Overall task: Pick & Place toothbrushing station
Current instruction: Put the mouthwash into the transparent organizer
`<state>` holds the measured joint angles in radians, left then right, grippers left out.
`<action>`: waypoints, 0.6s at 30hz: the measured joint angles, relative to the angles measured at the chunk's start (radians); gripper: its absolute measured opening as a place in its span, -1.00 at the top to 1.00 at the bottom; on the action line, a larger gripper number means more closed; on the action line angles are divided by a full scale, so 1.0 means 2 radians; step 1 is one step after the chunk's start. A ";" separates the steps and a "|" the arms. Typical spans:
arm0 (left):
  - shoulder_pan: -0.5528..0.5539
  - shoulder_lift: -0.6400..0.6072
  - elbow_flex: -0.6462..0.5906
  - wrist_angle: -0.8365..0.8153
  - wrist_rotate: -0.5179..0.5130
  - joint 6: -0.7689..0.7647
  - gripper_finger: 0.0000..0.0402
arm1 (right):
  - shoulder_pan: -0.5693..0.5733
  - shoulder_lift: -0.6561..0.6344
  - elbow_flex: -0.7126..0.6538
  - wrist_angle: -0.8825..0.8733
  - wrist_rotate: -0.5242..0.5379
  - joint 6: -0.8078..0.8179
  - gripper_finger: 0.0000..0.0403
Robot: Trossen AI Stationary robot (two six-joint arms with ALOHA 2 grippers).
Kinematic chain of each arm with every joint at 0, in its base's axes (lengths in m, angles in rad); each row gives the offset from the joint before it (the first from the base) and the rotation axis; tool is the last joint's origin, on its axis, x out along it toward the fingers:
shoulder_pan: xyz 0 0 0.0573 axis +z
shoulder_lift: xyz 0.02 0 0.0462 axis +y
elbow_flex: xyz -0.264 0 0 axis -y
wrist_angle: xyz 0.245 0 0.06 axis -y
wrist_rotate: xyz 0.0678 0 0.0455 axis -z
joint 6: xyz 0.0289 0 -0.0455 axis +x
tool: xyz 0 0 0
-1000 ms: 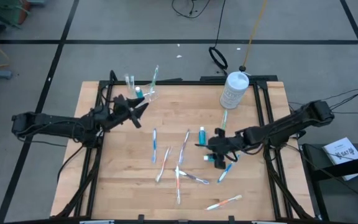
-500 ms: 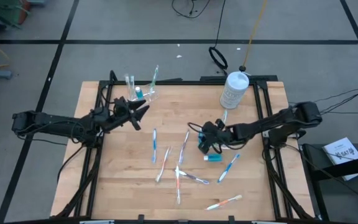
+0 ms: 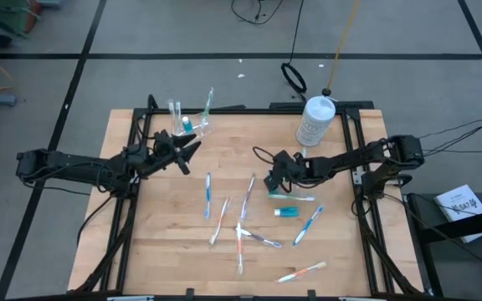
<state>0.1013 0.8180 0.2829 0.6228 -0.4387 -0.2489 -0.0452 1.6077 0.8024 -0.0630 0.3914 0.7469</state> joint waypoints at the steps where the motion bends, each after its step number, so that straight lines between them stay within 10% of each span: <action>1: 0.000 0.000 0.000 0.000 -0.002 0.000 0.06 | -0.001 0.000 0.000 0.000 0.000 0.006 0.23; 18: 0.000 0.000 0.000 0.000 -0.004 0.000 0.06 | 0.003 0.007 0.000 0.006 0.000 0.066 0.23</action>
<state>0.1013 0.8177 0.2829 0.6220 -0.4458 -0.2493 -0.0383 1.6222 0.8024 -0.0520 0.3912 0.8791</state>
